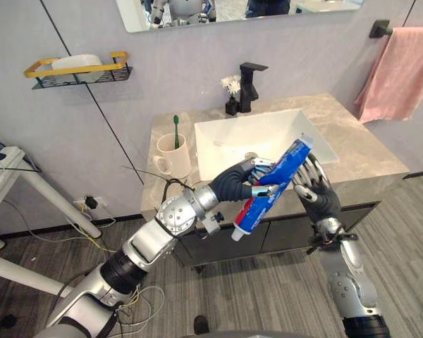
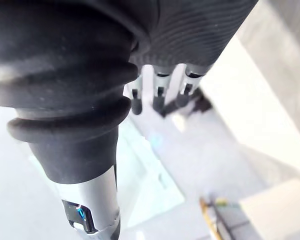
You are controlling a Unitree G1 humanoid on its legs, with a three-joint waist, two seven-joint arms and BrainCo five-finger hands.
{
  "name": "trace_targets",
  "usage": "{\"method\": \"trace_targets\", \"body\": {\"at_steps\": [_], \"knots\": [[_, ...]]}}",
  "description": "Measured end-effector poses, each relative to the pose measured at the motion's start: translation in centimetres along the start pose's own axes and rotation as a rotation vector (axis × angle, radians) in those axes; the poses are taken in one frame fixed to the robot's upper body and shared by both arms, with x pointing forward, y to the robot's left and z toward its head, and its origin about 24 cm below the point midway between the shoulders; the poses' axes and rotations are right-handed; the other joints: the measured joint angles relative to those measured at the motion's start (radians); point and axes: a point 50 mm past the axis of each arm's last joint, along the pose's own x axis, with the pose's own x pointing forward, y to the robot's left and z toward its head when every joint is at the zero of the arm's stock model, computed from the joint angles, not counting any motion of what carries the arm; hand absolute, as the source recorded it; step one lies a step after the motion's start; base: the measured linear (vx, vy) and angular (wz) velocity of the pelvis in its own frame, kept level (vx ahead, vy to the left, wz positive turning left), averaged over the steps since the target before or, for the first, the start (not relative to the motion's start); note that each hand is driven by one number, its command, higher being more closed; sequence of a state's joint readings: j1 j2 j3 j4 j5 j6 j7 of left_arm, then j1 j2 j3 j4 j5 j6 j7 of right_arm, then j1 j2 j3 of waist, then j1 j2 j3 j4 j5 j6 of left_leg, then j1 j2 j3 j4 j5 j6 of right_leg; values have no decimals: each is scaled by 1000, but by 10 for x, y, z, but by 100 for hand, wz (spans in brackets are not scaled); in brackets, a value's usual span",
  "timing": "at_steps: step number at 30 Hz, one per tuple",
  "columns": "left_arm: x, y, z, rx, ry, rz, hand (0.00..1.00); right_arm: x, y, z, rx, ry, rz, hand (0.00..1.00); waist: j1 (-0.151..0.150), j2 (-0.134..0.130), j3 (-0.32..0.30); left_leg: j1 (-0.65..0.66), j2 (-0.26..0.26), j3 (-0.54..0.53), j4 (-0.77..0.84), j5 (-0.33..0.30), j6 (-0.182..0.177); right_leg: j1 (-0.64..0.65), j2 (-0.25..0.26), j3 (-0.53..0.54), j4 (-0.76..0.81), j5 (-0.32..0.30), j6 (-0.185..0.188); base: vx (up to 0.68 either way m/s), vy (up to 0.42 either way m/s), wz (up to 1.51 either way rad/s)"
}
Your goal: Organize washtable
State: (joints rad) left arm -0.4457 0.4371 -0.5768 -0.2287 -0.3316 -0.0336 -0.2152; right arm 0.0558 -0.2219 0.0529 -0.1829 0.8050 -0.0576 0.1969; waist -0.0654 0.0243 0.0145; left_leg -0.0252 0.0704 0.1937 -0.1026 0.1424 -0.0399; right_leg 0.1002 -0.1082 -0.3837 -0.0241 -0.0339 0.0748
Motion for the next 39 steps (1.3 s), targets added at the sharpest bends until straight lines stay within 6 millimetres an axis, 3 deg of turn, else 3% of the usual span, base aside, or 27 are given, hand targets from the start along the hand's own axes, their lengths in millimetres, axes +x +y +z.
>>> {"method": "trace_targets", "body": {"at_steps": [7, 15, 22, 34, 39], "knots": [[0, 0, -11, 7, 44, 29, 100, -2, -2, -3, 82, 22, -6, 0, 0, -4, -2, -4, -10, 7, 0, 6, 9, -1, 2, 7, -14, 25, 6, 59, -3, -3], [0, 7, -15, 15, 62, 65, 100, -1, -9, 11, 62, 57, 55, 0, 3, -4, -2, 6, -7, 23, 0, 6, 8, -2, 5, 30, -13, 26, 4, -15, 3, -6], [-6, 16, -19, 45, 87, 108, 100, 9, 5, 41, -19, 42, 230, 0, 9, -14, -7, 5, -1, 41, 0, 6, 9, -16, 3, 47, -13, 31, 2, -15, 9, -9], [-8, 20, -30, 63, 138, 119, 100, 28, 17, 59, 4, 8, 318, 0, 25, -22, -11, 5, -4, 48, 0, 6, 9, -18, 3, 53, -13, 37, 5, 5, 2, -2], [-7, 18, -32, 44, 140, 122, 100, 32, 26, 53, 27, 35, 367, 0, 26, -22, -11, 5, -4, 49, 0, 6, 9, -18, 3, 54, -13, 37, 6, 0, 0, 0]]}}
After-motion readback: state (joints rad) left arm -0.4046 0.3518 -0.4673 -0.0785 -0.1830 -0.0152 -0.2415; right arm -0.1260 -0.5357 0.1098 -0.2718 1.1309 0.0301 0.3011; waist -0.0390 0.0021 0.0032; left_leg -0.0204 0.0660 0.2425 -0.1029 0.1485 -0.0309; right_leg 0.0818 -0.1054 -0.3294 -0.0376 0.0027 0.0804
